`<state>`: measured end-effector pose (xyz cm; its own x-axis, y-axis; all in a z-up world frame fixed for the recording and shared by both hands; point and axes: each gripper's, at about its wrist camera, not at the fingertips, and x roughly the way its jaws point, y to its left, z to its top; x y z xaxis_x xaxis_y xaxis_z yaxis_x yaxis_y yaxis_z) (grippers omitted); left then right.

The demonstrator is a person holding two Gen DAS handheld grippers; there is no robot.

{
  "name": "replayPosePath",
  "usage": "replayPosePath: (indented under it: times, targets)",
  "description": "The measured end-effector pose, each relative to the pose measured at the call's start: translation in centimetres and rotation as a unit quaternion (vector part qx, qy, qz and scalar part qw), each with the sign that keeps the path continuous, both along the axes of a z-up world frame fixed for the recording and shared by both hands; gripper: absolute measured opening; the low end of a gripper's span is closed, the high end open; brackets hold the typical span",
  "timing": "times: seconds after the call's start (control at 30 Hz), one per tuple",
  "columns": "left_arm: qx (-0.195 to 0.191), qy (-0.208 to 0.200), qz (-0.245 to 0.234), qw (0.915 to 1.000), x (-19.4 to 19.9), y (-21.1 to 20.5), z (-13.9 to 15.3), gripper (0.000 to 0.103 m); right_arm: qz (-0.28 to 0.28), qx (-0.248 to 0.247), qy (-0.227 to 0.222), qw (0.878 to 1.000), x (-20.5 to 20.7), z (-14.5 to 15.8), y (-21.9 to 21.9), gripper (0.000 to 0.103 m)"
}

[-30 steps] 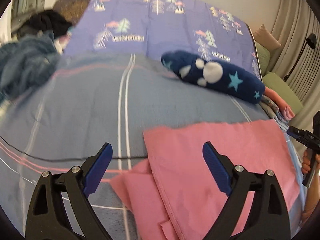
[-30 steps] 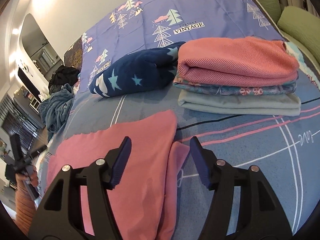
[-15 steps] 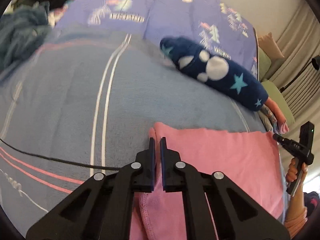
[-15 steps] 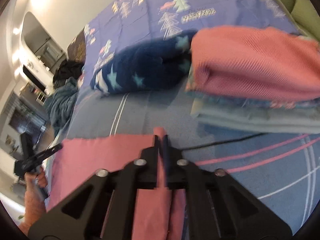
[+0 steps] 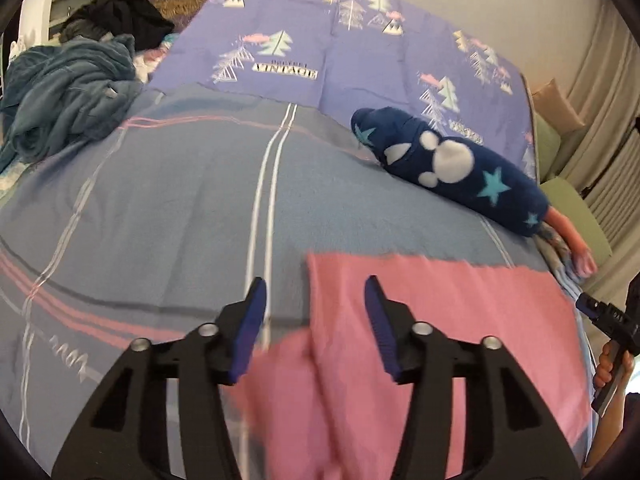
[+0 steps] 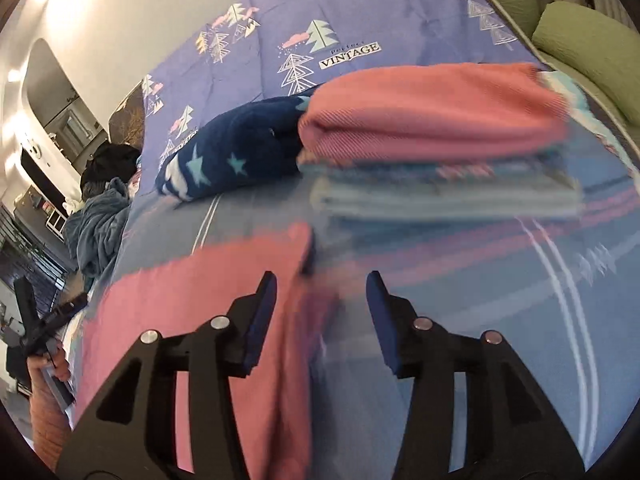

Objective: Fold small clothes

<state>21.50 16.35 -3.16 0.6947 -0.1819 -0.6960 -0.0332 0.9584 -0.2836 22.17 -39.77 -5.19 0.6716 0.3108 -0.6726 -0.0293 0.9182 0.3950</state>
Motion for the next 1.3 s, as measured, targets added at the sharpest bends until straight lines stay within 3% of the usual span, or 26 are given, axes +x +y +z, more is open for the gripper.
replayPosePath:
  times: [0.07,0.13,0.33,0.57,0.67,0.77,0.9,1.13,1.17,1.2,1.3]
  targets:
    - [-0.011,-0.012,-0.011,0.9998,-3.4,0.2,0.8,0.056,-0.005,-0.007,-0.003,1.0,-3.4,0.1,-0.8,0.049]
    - [-0.013,-0.017,-0.021,0.9995,-6.5,-0.2,1.1,0.068,-0.005,-0.005,-0.004,1.0,-6.2,0.0,-1.3,0.049]
    - [-0.007,-0.029,-0.093,0.9952,-11.9,-5.0,2.9,0.069,0.013,-0.041,0.0,0.999,-13.7,-0.4,-0.5,0.049]
    - [0.007,-0.043,-0.215,0.9756,-9.1,-16.4,6.3,0.071,0.053,-0.028,-0.006,0.998,-15.8,-0.7,1.0,0.049]
    - [0.02,-0.034,-0.239,0.9703,-6.4,-21.4,6.5,0.081,0.062,-0.039,0.004,0.997,-15.6,-1.6,1.1,0.049]
    - [0.048,-0.019,-0.266,0.9627,-3.3,-27.5,6.2,0.081,0.078,-0.051,0.012,0.996,-14.7,-2.3,1.3,0.049]
    - [0.09,0.02,-0.306,0.9476,1.0,-35.5,4.4,0.081,0.102,-0.044,0.003,0.994,-13.7,-2.5,1.3,0.037]
    - [0.201,0.045,-0.35,0.9139,5.2,-45.3,2.0,0.079,0.109,0.047,-0.005,0.993,-13.7,-3.5,-0.6,0.035]
    - [0.212,0.049,-0.352,0.9105,5.5,-45.8,1.8,0.066,0.108,0.057,-0.004,0.993,-13.7,-3.7,-0.9,0.034]
    - [0.236,0.063,-0.357,0.9016,6.0,-46.8,1.2,0.051,0.107,0.063,-0.004,0.992,-13.7,-3.7,-1.0,0.034]
    - [0.278,0.083,-0.371,0.8821,6.6,-47.8,0.5,0.047,0.107,0.078,-0.004,0.991,-13.7,-3.8,-1.4,0.034]
